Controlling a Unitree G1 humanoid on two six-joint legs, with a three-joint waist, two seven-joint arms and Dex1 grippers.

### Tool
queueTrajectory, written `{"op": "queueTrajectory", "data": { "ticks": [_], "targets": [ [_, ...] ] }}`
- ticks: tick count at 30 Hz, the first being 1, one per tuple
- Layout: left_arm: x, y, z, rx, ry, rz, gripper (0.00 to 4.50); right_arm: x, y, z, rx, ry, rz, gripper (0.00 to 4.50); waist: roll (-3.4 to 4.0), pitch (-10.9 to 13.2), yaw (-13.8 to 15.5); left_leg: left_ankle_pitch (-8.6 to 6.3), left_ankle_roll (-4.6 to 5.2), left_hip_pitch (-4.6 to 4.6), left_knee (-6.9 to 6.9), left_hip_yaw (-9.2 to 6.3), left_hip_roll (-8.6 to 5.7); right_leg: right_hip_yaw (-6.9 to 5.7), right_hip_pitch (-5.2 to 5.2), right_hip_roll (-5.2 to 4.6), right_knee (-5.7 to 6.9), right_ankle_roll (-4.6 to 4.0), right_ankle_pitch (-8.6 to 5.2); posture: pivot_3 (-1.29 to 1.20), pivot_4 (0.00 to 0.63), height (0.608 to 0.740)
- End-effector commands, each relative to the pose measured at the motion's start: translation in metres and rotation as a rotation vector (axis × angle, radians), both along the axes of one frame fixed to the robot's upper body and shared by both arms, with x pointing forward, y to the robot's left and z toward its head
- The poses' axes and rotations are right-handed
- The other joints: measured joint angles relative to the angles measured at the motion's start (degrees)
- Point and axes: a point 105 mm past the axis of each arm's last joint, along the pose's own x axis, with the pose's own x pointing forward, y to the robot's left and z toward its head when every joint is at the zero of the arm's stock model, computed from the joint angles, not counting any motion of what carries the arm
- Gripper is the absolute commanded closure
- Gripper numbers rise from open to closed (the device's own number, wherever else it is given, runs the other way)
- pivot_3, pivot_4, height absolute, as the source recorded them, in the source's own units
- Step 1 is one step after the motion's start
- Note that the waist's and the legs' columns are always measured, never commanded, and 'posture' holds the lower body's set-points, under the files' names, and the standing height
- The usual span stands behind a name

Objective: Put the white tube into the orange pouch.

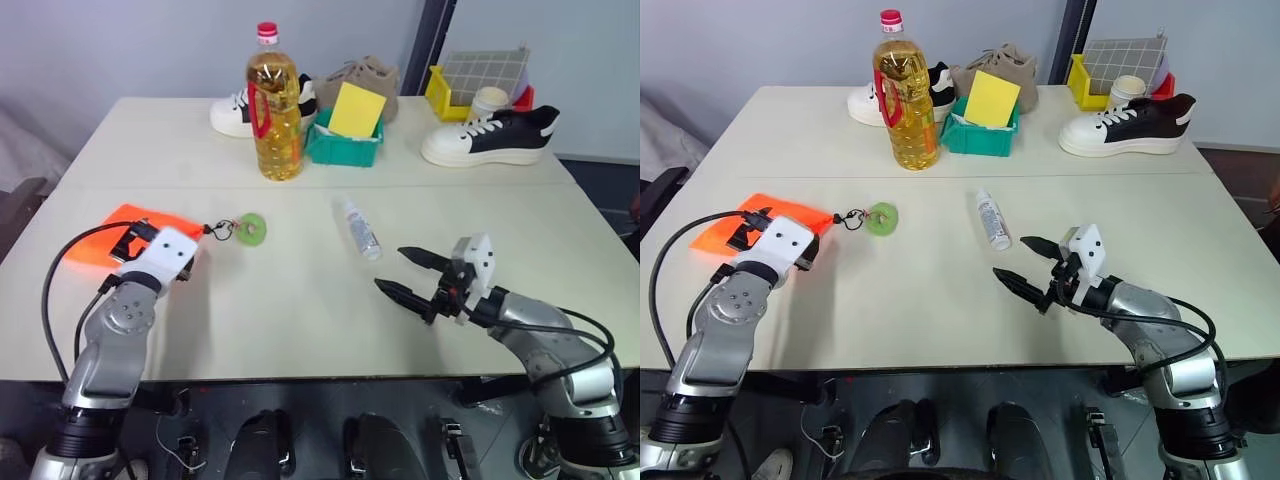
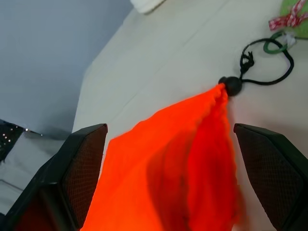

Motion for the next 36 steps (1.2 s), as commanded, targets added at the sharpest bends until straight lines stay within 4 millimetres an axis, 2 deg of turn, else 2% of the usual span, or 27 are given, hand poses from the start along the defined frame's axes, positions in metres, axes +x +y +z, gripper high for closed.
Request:
{"op": "queueTrajectory", "data": {
  "ticks": [1,10,13,19,20,28,32,36],
  "targets": [
    [0.004,0.008,0.008,0.049,-0.027,0.043,0.0,-0.006,0.008,0.012,0.025,-0.049,0.026,0.04,0.0,0.0,-0.01,0.01,-0.01,0.0,0.03,0.0,0.0,0.0,-0.02,0.0,0.09,0.01,0.0,0.0,0.15,0.74],
    [0.008,0.018,0.004,0.049,-0.015,0.096,0.0,-0.009,0.021,0.018,0.035,-0.047,0.047,0.04,0.0,0.0,0.1,-0.02,0.01,-0.02,0.33,-0.07,0.04,0.0,-0.06,-0.03,0.4,0.0,-0.02,0.0,0.15,0.74],
    [0.009,0.019,0.004,0.048,-0.017,0.094,1.24,-0.01,0.022,0.018,0.037,-0.042,0.051,0.0,-0.01,0.0,0.07,-0.03,0.02,-0.03,0.36,-0.07,0.04,0.0,-0.05,-0.04,0.4,-0.01,-0.02,0.0,0.15,0.74],
    [0.011,0.018,0.004,0.045,-0.02,0.086,4.27,-0.011,0.02,0.014,0.036,-0.036,0.052,0.0,-0.01,0.0,0.06,-0.03,0.03,-0.03,0.38,-0.07,0.04,0.0,-0.05,-0.04,0.42,-0.01,-0.02,0.0,0.15,0.74],
    [0.011,0.018,0.004,0.045,-0.02,0.084,4.44,-0.011,0.019,0.014,0.036,-0.035,0.052,0.0,-0.01,0.0,0.06,-0.03,0.03,-0.03,0.38,-0.07,0.04,0.0,-0.05,-0.04,0.42,-0.01,-0.02,0.0,0.15,0.74],
    [0.014,0.008,0.011,-0.004,-0.054,0.03,4.44,-0.012,0.022,0.014,0.041,-0.043,0.06,0.0,-0.01,0.0,0.12,-0.03,0.04,-0.03,0.43,-0.07,0.04,0.0,-0.03,-0.03,0.45,0.0,-0.02,0.0,0.15,0.74],
    [0.017,-0.03,0.026,-0.157,-0.113,-0.126,4.44,-0.011,0.03,0.019,0.042,-0.05,0.078,0.0,-0.01,0.0,0.18,-0.06,0.08,-0.05,0.53,-0.08,0.05,-0.01,0.02,-0.04,0.45,-0.01,-0.02,0.0,0.15,0.74],
    [0.011,-0.064,0.028,-0.228,-0.091,-0.269,4.44,-0.01,0.03,0.021,0.041,-0.055,0.078,0.0,-0.01,0.0,0.11,-0.09,0.14,-0.05,0.59,-0.07,0.04,-0.01,0.05,-0.04,0.45,0.0,-0.02,0.0,0.15,0.74]
  ]
}}
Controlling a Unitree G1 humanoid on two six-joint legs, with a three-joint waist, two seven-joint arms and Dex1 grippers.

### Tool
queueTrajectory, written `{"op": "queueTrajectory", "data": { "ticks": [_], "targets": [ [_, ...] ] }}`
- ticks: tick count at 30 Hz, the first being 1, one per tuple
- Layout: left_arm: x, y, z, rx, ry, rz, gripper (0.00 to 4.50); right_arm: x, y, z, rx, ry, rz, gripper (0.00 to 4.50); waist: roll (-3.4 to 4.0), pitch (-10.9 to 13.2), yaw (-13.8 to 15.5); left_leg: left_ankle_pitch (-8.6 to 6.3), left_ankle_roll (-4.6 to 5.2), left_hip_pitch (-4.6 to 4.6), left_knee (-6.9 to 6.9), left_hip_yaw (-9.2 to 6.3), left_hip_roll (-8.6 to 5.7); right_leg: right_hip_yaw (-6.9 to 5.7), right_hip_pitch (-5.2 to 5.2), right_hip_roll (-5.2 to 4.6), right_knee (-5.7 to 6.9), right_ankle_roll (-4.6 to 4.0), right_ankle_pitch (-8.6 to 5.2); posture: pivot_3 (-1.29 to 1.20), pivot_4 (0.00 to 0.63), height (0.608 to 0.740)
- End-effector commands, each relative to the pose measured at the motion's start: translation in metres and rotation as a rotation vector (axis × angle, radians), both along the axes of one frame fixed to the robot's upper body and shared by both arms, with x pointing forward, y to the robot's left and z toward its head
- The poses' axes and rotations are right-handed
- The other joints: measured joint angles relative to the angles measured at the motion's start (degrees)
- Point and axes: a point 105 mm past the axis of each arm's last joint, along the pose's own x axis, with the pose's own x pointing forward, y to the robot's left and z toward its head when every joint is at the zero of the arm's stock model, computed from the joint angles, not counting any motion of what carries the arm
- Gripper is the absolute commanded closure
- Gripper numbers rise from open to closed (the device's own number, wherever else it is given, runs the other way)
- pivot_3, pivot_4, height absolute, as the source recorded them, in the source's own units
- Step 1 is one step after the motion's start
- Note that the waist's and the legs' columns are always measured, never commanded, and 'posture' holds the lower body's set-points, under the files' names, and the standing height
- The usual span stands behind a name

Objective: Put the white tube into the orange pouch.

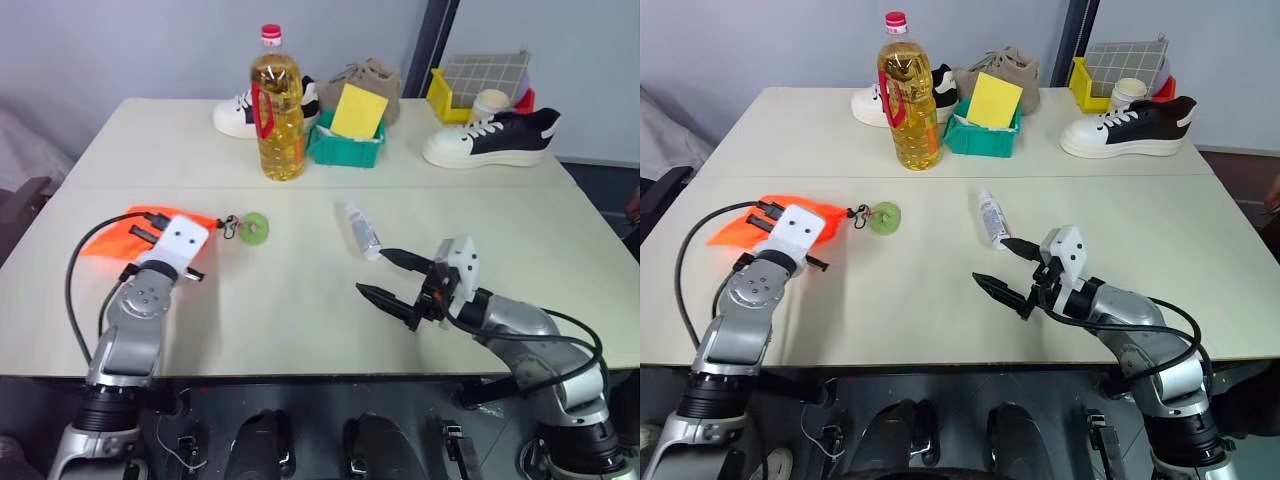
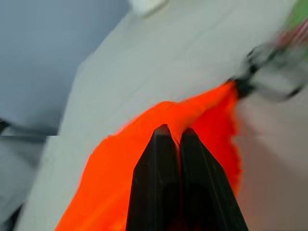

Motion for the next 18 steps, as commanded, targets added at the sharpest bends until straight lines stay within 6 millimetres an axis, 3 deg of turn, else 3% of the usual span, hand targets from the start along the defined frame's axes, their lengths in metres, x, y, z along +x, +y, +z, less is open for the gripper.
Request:
{"op": "queueTrajectory", "data": {
  "ticks": [1,13,18],
  "targets": [
    [-0.008,-0.036,0.023,-0.04,-0.065,-0.166,4.44,-0.004,0.004,0.013,0.02,-0.049,0.023,0.0,0.0,0.0,0.01,0.0,0.0,0.0,0.0,0.0,0.0,0.0,0.0,0.01,0.0,0.01,0.0,0.0,0.15,0.74],
    [-0.041,-0.132,0.034,-0.184,-0.002,-0.601,4.44,-0.004,0.004,0.009,0.027,-0.048,0.031,0.0,0.0,0.0,0.07,0.01,0.01,0.02,0.04,0.0,-0.01,0.0,0.04,0.05,0.0,0.02,0.0,0.0,0.15,0.74],
    [-0.054,-0.154,0.039,-0.219,0.022,-0.735,4.44,-0.006,0.005,0.009,0.029,-0.053,0.03,0.0,0.0,0.0,-0.01,0.01,0.01,0.03,0.06,-0.02,0.0,0.0,0.06,0.07,0.0,0.03,0.01,0.0,0.15,0.74]
  ]
}}
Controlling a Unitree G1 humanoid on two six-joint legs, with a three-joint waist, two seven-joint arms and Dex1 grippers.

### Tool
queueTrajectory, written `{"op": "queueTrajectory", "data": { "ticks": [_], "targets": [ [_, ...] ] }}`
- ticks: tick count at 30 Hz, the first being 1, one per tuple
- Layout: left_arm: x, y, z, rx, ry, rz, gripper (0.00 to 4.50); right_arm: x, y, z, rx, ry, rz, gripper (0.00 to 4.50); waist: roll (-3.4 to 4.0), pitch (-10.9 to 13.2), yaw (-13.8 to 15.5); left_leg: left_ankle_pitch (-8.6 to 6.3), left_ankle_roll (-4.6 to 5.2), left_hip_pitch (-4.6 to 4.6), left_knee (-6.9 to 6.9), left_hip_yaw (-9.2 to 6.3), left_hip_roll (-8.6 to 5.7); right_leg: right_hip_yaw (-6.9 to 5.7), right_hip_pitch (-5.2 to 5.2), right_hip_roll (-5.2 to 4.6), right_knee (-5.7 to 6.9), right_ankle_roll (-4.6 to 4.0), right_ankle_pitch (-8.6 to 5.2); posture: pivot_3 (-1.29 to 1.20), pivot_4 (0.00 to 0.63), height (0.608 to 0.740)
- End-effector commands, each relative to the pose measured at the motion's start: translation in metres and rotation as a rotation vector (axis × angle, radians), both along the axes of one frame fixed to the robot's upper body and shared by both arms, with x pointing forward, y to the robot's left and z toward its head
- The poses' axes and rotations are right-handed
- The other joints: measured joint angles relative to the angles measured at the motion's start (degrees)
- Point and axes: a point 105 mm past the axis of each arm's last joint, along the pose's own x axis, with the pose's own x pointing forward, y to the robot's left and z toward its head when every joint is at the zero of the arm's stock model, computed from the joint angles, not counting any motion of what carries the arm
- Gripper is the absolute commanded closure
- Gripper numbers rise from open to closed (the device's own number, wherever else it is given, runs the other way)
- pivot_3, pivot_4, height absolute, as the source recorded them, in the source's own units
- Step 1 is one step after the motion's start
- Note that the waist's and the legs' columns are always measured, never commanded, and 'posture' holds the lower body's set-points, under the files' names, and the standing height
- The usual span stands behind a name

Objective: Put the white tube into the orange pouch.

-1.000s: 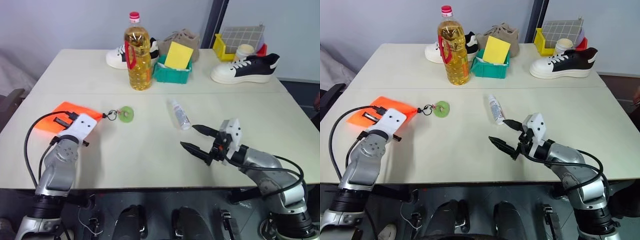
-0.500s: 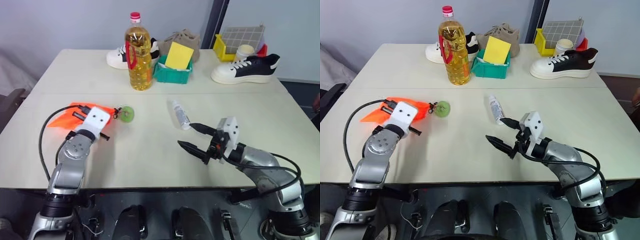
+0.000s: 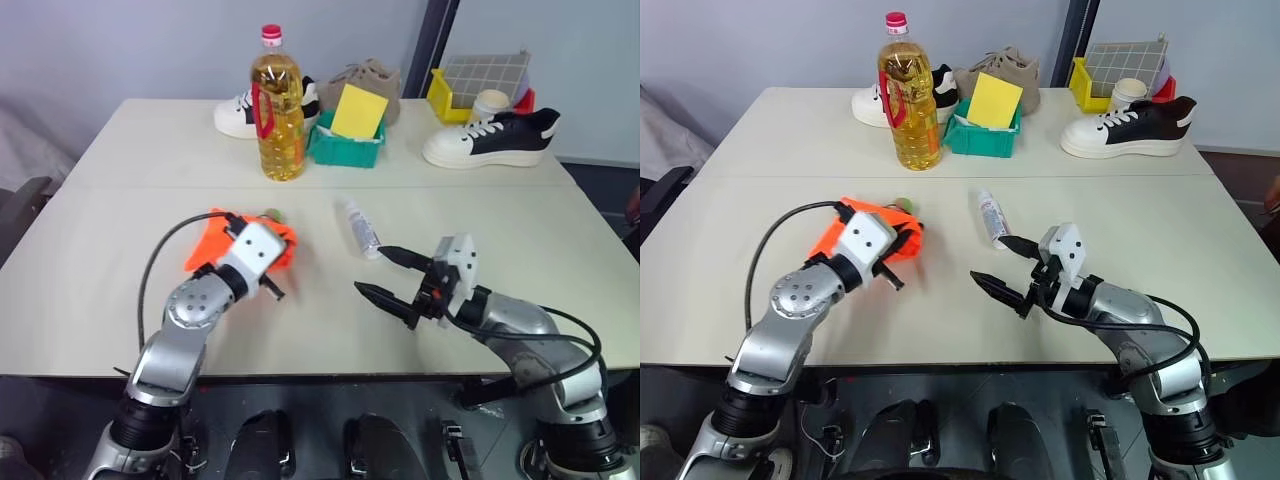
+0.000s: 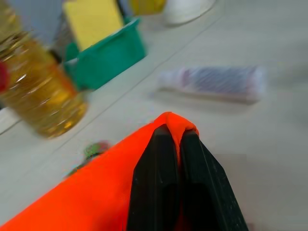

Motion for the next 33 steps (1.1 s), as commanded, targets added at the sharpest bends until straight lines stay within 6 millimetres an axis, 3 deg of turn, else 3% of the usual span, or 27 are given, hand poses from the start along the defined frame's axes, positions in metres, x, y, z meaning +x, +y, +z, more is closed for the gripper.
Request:
{"op": "queueTrajectory", "data": {
  "ticks": [1,12,21,28,33],
  "targets": [
    [-0.011,-0.01,0.018,-0.035,-0.037,-0.082,4.44,-0.004,0.003,0.009,0.021,-0.047,0.013,0.0,0.0,0.0,-0.04,0.0,0.0,0.0,0.0,0.0,0.0,0.0,0.0,0.0,0.0,0.0,0.0,0.0,0.15,0.74],
    [-0.012,0.074,0.0,-0.038,0.102,0.069,4.44,0.015,0.003,-0.005,-0.03,-0.021,-0.075,0.0,0.0,0.0,-0.06,0.01,-0.03,0.02,0.0,-0.02,0.03,0.0,-0.01,0.01,0.03,-0.01,-0.02,0.0,0.15,0.74],
    [-0.015,0.081,-0.014,-0.172,0.212,0.052,4.44,0.063,-0.021,-0.016,-0.09,-0.062,-0.396,0.0,0.0,0.0,-0.29,0.01,-0.06,0.02,0.01,0.0,0.01,0.0,-0.02,-0.03,0.04,-0.03,-0.02,0.0,0.15,0.74],
    [-0.014,0.11,-0.027,-0.36,0.357,0.098,4.44,0.068,-0.007,-0.023,-0.019,-0.045,-0.422,0.0,0.01,0.0,-0.46,0.21,-0.39,0.01,-0.07,0.0,0.04,0.0,-0.07,0.02,0.04,0.02,-0.01,0.0,0.15,0.74],
    [-0.013,0.116,-0.025,-0.41,0.415,0.065,4.44,0.074,0.003,-0.029,-0.023,-0.05,-0.431,0.0,0.0,0.0,-0.39,0.21,-0.4,0.01,-0.06,0.01,0.03,0.0,-0.06,0.01,0.05,0.02,-0.01,0.0,0.15,0.74]
  ]
}}
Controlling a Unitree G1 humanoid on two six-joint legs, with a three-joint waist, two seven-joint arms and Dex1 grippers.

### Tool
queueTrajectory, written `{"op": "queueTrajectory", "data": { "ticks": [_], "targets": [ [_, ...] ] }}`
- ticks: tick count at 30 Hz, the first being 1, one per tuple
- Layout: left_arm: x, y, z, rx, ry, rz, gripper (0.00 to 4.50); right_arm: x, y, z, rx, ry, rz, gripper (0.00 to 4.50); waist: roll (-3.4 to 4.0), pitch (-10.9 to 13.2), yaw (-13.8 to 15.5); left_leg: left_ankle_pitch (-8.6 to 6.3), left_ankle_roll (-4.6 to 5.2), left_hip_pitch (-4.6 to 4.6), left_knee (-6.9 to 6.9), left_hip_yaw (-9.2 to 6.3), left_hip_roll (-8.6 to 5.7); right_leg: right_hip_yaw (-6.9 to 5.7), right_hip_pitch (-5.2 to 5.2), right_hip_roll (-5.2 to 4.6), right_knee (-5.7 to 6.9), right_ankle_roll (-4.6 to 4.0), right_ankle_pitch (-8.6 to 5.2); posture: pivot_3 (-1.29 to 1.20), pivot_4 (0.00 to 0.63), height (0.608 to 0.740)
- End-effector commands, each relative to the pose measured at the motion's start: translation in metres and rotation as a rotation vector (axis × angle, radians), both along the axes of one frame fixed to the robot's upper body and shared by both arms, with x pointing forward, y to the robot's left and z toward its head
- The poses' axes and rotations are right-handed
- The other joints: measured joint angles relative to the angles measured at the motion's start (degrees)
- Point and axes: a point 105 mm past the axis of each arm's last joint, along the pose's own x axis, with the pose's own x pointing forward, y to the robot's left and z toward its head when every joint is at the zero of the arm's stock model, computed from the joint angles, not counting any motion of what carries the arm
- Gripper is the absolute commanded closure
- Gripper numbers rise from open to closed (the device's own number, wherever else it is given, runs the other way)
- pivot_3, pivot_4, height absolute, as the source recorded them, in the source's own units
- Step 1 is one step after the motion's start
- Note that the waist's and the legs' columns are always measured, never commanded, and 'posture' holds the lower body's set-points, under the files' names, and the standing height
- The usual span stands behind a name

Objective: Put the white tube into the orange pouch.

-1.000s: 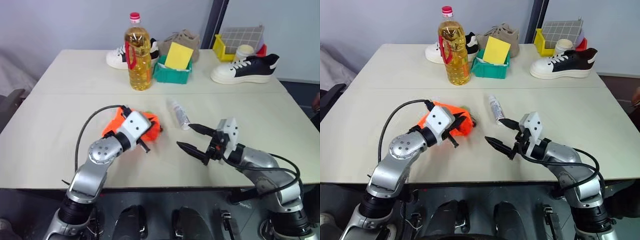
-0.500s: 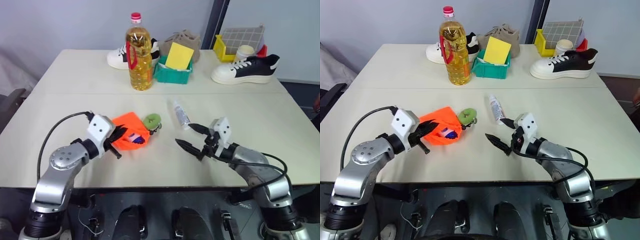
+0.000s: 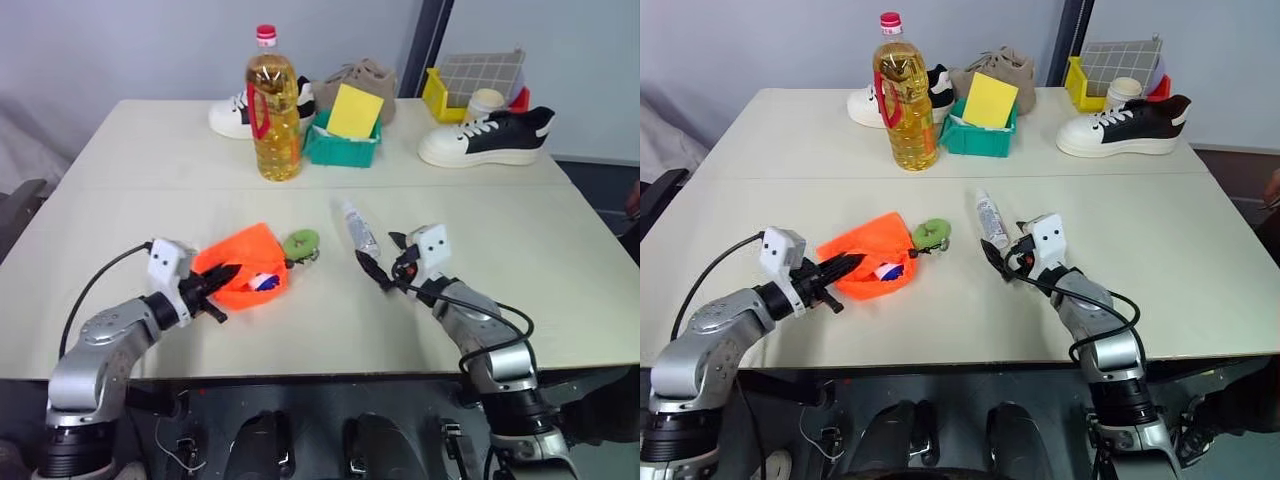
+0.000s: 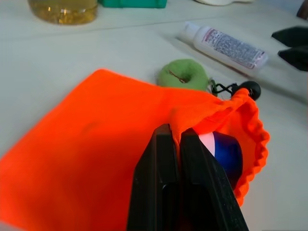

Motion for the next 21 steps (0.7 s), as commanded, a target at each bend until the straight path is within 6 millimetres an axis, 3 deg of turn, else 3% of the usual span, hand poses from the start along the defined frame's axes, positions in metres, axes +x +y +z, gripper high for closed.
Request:
{"op": "queueTrajectory", "data": {
  "ticks": [1,12,21],
  "targets": [
    [0.002,0.003,0.016,-0.028,-0.028,-0.035,4.44,0.009,0.006,0.01,0.0,-0.061,-0.021,0.0,0.0,0.0,0.02,0.0,-0.01,0.0,0.0,0.0,0.0,0.0,0.0,0.0,0.0,0.0,0.0,0.0,0.15,0.74],
    [-0.002,-0.011,0.035,-0.011,-0.069,-0.142,4.44,0.032,0.007,-0.004,0.0,-0.033,-0.109,0.0,0.0,0.0,-0.25,0.05,-0.11,0.0,-0.05,0.03,0.0,0.0,-0.03,0.01,0.01,0.0,0.0,0.0,0.15,0.74],
    [-0.004,-0.016,0.036,0.003,-0.086,-0.144,4.44,0.043,0.006,-0.013,-0.004,-0.027,-0.152,0.0,0.0,0.0,-0.28,0.05,-0.13,0.0,-0.05,0.04,0.0,0.01,-0.03,0.01,0.02,0.0,0.0,0.0,0.15,0.74]
  ]
}}
